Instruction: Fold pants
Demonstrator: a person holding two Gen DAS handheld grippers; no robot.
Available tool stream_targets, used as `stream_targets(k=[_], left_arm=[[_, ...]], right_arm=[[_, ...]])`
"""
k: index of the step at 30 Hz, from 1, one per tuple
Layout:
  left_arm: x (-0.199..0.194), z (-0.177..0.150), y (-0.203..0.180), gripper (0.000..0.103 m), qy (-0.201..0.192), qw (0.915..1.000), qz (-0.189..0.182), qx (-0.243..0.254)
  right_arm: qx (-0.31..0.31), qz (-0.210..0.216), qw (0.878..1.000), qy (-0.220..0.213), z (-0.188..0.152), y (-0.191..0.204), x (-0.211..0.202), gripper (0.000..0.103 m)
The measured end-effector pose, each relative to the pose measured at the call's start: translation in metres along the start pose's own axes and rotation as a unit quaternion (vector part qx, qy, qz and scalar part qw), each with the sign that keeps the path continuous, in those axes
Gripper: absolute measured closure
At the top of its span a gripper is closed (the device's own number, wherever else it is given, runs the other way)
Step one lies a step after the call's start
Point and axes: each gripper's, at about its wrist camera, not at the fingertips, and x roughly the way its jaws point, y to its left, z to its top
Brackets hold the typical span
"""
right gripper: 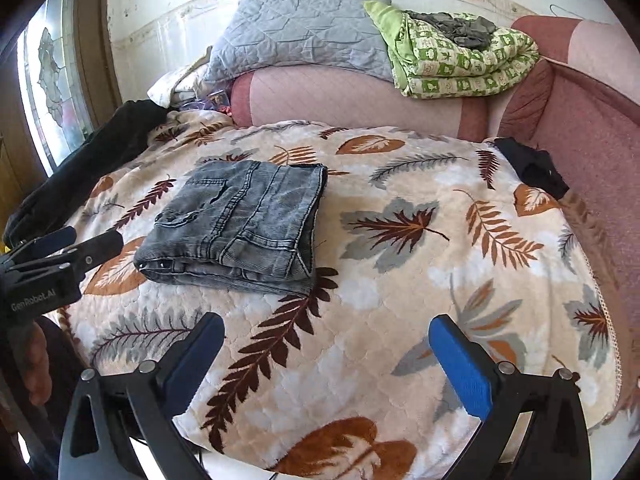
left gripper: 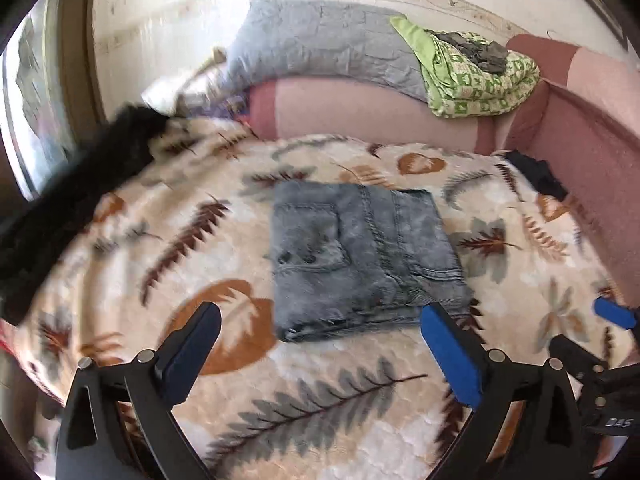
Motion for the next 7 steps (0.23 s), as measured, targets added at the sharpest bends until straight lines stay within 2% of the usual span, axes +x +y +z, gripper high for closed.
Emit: stream_targets(k=[2, 4, 7], left_arm=[[-0.0041, 0.0007, -0.001, 0.002, 0.0, 1.0, -0.002, 0.005], [-0.0047, 0.0024, 0.0014, 0.002, 0.006, 0.9998, -0.02, -0.002], [-0.0055, 0.0039, 0.0041, 0.002, 0.003, 0.9998, -0.017, -0.004]], right_arm=[[0.0, 0.002, 1.0, 0.002, 0.0012, 0.002, 0.0007, 0.0], [-0.002, 0.004, 1.0, 0.0, 0.0031, 0.0048, 0.0013, 0.0], [-0.004, 0.008, 1.0, -0.001, 0.007, 0.0106, 0.0011, 0.0]])
